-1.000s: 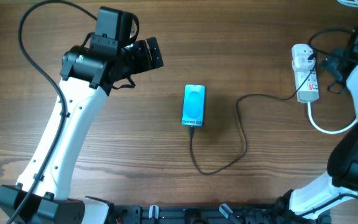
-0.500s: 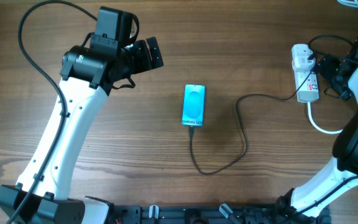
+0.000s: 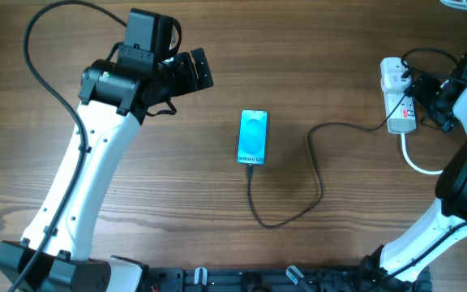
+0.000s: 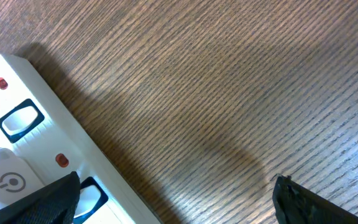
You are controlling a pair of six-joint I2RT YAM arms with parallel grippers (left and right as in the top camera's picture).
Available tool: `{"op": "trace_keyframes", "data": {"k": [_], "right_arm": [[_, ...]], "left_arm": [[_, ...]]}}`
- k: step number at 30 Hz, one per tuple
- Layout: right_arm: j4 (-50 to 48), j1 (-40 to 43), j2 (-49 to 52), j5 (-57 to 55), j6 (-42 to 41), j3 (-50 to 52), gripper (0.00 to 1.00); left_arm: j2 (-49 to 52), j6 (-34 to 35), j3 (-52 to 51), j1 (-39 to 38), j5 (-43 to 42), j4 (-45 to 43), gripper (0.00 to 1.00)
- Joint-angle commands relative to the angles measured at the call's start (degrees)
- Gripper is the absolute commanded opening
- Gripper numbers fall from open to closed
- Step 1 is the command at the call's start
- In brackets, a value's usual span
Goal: Plug charger to phone and switch on socket
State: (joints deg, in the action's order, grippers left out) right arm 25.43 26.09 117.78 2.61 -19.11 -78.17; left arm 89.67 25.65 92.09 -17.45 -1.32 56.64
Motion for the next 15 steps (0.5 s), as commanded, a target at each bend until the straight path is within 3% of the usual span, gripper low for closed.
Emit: {"op": "trace_keyframes", "data": {"k": [1,15], "right_arm": [[1.01,-0.50,1.99,4.61,2.60,-0.07,1.00],[1.75,-0.52,2.03,5.42,2.54,-0.07,1.00]], "left_arm": [[0.13,0.33,-0.09,0.33,0.98,0.00,1.00],[0.13,0.33,-0.09,0.31,0.98,0.02,1.00]]}}
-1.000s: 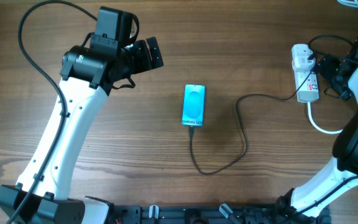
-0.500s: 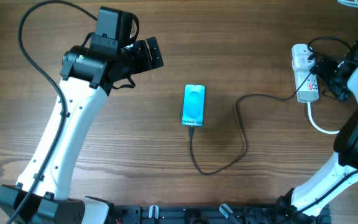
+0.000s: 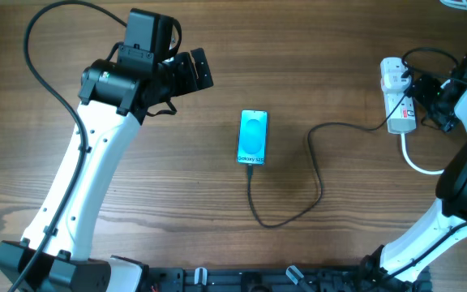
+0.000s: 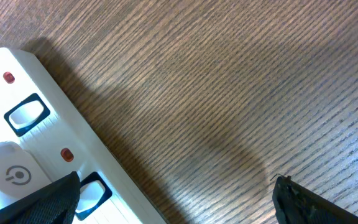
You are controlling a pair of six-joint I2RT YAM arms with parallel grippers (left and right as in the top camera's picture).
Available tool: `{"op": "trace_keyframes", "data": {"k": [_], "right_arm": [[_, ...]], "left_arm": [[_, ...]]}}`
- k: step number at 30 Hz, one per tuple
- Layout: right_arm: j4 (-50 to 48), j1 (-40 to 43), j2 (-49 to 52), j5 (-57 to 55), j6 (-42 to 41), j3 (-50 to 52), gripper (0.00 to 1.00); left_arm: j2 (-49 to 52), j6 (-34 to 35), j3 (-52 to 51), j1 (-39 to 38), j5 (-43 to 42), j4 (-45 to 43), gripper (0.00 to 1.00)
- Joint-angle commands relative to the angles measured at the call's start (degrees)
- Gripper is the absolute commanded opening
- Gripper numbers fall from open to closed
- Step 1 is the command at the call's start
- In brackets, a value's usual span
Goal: Plug charger to phone and switch on socket
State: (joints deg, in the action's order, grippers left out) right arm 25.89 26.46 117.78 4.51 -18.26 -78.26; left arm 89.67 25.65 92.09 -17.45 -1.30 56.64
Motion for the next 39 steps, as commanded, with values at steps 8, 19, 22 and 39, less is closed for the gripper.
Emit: {"op": "trace_keyframes", "data": {"k": [8,19,22,39], "right_arm": [[1.79,-1.86,2.03,3.74,1.70,0.02,1.00],[3.02,-1.86,2.03,4.57,1.70,0.02,1.00],[5.03,-1.84,1.62,4.55,1.60,-0.09,1.00],[28.87,-3.58,-44.92,-0.15,-1.09,4.46,1.00]], "left_arm": [[0.13,0.33,-0.09,0.33,0.96,0.00,1.00],[0.13,0.33,-0.09,0.33,0.96,0.00,1.00],[0.13,0.33,-0.09,0.33,0.96,0.02,1.00],[0.13,0.33,-0.09,0.33,0.96,0.02,1.00]]}}
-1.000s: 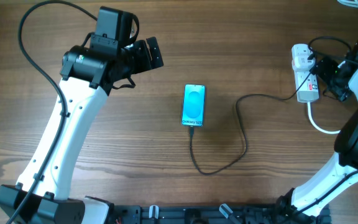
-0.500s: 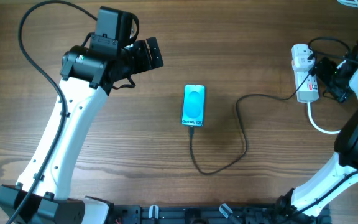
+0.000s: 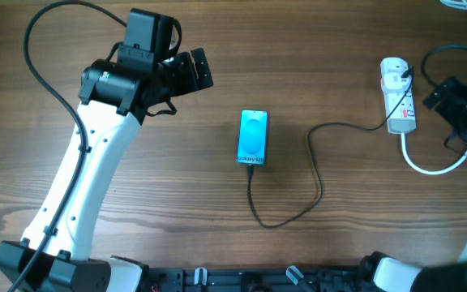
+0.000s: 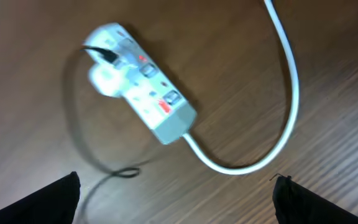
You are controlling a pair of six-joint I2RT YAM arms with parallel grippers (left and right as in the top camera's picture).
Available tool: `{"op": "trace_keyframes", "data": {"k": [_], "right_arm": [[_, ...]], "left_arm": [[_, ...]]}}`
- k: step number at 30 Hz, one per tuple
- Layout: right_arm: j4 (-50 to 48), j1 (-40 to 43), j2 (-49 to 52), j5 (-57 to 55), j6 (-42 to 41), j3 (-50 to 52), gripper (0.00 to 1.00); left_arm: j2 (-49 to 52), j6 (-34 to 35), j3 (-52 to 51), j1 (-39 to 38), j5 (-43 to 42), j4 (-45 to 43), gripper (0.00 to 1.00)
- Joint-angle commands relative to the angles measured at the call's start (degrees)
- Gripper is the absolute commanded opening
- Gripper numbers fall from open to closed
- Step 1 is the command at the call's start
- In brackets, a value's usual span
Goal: Plug charger to phone and switch on socket
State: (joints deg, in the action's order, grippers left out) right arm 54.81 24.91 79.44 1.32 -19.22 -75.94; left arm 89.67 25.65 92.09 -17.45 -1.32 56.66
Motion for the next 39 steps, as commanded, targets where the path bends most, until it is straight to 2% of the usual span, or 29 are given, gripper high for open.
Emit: {"op": "trace_keyframes", "data": {"k": [1,8,11,16,28,30,33,36,39], "right_arm": [[-0.02,-3.48,-10.03,3.04,0.46,3.54,1.00],[2.29,-13.81,-36.02,3.37,0.79,15.45,1.00],[3.93,-13.97,-44.83,8.31,0.68,16.44,1.00],[9.03,-13.97,-46.29,9.75,0.63,16.44,1.00],[9.05,-14.08,-47.06,9.75,1.22,16.87,1.00],[8.04,-14.34,-47.23,11.02,1.84,17.94,1.00],[0.09,-18.18,-51.17,17.14,11.21,22.82,1.00],[-10.12,-20.83,-61.92,17.92,12.26,32.44,1.00],[-16.31,-22.08,-69.88,19.23,13.99,40.33,1.00]], "left_arm": [[0.13,0.33,-0.09,0.33,0.98,-0.02,1.00],[0.13,0.33,-0.09,0.33,0.98,-0.02,1.00],[0.13,0.33,-0.09,0.33,0.98,0.00,1.00],[0.13,0.33,-0.09,0.33,0.98,-0.02,1.00],[0.13,0.33,-0.09,0.33,0.98,-0.02,1.00],[0.13,0.33,-0.09,0.33,0.98,0.00,1.00],[0.13,0.33,-0.09,0.33,0.98,-0.02,1.00],[0.13,0.33,-0.09,0.31,0.98,-0.02,1.00],[0.13,0.33,-0.09,0.33,0.98,-0.02,1.00]]}}
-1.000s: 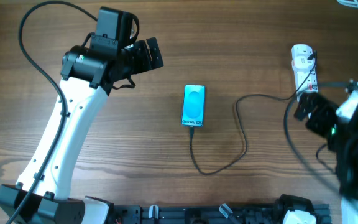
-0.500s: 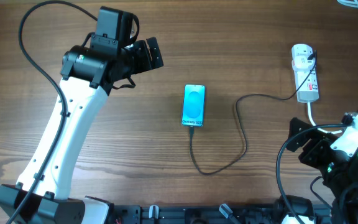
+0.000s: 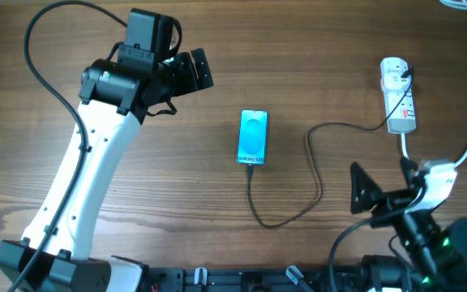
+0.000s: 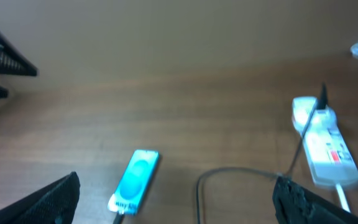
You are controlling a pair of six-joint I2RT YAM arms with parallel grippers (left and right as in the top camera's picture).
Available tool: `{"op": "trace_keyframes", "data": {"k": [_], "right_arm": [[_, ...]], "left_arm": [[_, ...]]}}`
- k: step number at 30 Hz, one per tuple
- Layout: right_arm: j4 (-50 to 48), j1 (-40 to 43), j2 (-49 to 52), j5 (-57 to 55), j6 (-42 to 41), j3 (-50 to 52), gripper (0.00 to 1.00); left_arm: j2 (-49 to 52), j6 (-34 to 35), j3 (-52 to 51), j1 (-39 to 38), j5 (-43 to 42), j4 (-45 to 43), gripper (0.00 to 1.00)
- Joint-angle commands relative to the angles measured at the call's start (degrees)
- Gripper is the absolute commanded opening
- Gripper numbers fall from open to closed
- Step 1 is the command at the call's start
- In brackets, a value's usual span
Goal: Plug charger to phone and switch on socket
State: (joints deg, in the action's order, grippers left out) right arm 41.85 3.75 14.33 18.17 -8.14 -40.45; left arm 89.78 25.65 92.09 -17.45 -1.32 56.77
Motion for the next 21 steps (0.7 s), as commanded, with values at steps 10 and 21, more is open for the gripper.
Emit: {"op": "trace_keyframes", "data": {"k": [10,21], "right_arm": [[-38.25,-2.29,-14.12,4.35,3.67,28.68,1.00],[-48.22,-2.29,-14.14,-6.32,1.46,40.19,1.00]], "left_arm": [[0.02,0.33,-0.09,0.31,0.98,-0.11,1.00],[0.02,0.33,-0.09,0.33,0.98,-0.11,1.00]]}}
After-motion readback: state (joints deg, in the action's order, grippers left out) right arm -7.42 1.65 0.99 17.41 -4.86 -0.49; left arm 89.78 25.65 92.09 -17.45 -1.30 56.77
